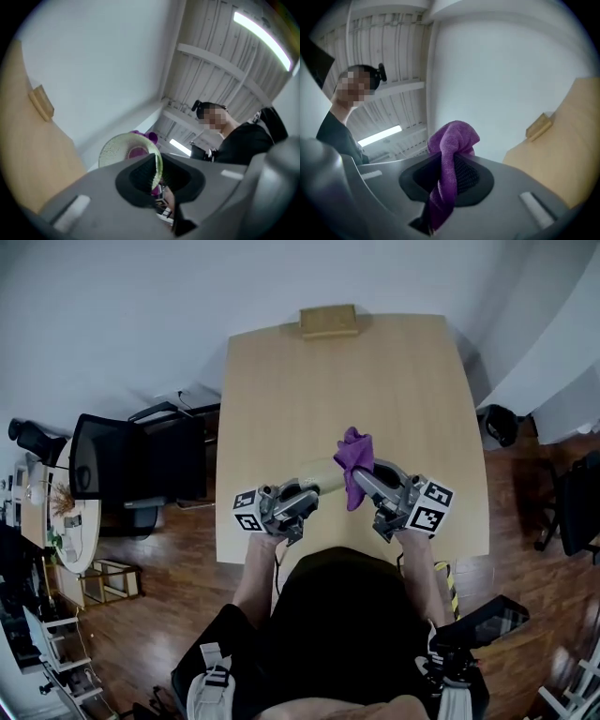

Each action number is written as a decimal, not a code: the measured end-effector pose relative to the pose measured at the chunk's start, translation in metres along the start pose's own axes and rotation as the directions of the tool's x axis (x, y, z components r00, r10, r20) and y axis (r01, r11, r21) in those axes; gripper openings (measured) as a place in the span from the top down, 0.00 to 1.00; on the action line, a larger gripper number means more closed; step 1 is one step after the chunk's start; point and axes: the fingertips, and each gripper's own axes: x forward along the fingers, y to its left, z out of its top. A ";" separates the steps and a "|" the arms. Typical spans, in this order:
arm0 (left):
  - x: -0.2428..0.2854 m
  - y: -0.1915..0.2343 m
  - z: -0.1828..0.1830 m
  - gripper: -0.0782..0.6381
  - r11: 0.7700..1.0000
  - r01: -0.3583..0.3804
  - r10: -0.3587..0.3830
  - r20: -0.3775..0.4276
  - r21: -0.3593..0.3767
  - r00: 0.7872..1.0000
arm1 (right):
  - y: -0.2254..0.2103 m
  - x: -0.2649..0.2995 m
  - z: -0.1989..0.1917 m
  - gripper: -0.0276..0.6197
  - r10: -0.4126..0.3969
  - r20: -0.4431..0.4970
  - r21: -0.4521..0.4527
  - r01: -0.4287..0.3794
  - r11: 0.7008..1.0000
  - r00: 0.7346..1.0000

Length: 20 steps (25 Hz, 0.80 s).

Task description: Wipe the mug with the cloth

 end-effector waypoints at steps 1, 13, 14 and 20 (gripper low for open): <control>-0.001 0.001 -0.001 0.83 1.000 -0.008 0.008 -0.004 -0.001 1.000 | -0.009 -0.002 -0.004 0.86 -0.011 -0.004 0.036 0.011 0.999 1.000; -0.018 0.027 -0.006 0.83 0.990 -0.140 0.140 -0.003 -0.014 0.990 | -0.023 -0.014 0.002 0.86 -0.069 0.019 0.094 0.067 0.993 0.997; -0.016 0.027 -0.007 0.83 0.990 -0.138 0.137 -0.008 -0.015 0.990 | -0.018 -0.009 0.001 0.86 -0.044 0.020 0.097 0.042 0.994 0.999; -0.011 0.020 -0.013 0.83 0.994 -0.103 0.102 -0.030 -0.029 0.994 | -0.053 -0.011 -0.028 0.86 -0.158 -0.040 0.127 0.162 0.979 0.987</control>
